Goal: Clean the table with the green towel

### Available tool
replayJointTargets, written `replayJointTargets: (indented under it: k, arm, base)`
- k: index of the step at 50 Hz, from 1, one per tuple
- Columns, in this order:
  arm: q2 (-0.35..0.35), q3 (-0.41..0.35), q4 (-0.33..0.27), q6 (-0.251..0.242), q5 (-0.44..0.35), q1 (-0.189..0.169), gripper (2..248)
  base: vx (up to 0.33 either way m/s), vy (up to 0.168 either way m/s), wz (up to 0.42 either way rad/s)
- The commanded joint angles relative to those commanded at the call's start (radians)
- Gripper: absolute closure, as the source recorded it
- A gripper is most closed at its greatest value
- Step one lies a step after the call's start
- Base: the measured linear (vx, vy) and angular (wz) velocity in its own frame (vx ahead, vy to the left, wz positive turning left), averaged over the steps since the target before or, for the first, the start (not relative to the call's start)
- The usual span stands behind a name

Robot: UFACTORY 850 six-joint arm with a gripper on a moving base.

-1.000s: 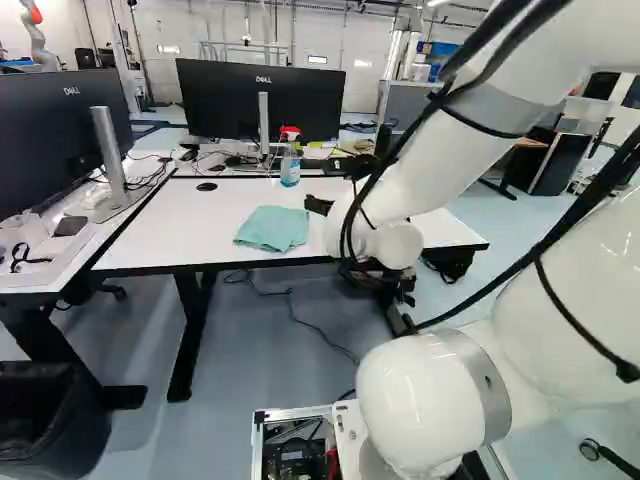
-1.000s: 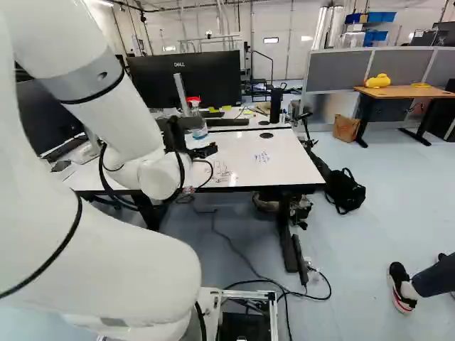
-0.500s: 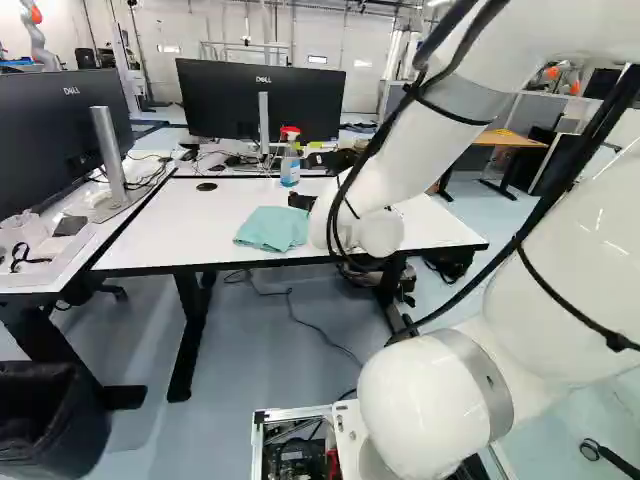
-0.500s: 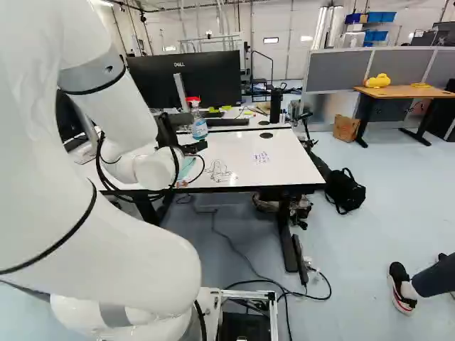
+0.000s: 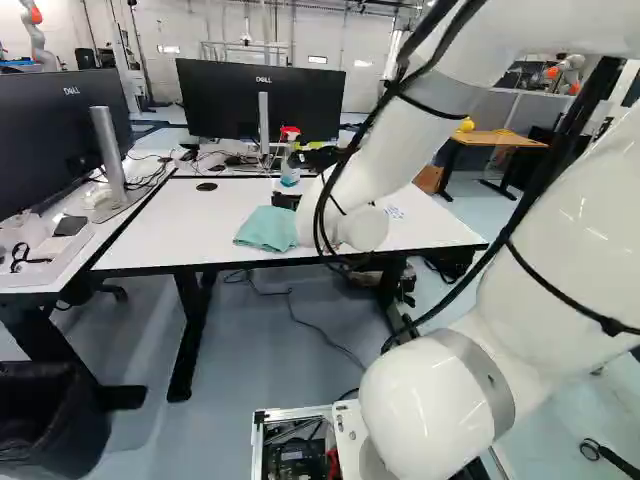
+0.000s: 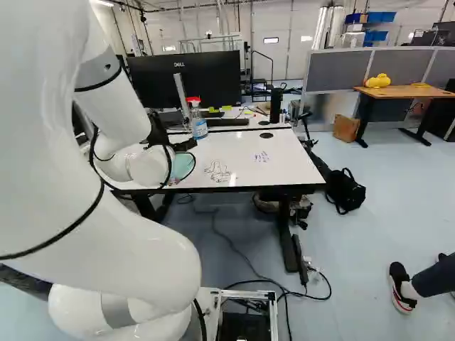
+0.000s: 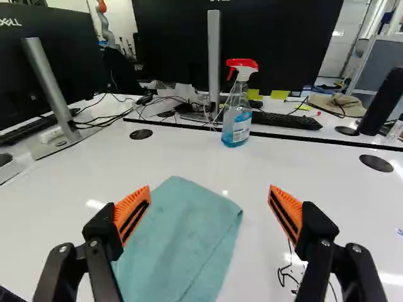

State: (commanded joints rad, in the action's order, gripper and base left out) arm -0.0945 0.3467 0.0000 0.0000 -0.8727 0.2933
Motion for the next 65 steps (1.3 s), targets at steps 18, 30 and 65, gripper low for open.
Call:
replayJointTargets:
  k: [18, 30, 65]
  arm:
    - [0.073, 0.071, 0.0, 0.0, 0.0, 0.052, 3]
    - [0.126, 0.125, 0.0, 0.0, 0.014, 0.082, 3]
    - [0.145, 0.144, 0.026, 0.0, 0.191, 0.093, 3]
  base:
    - [0.0, 0.0, 0.0]
    - [0.0, 0.0, 0.0]
    - [0.0, 0.0, 0.0]
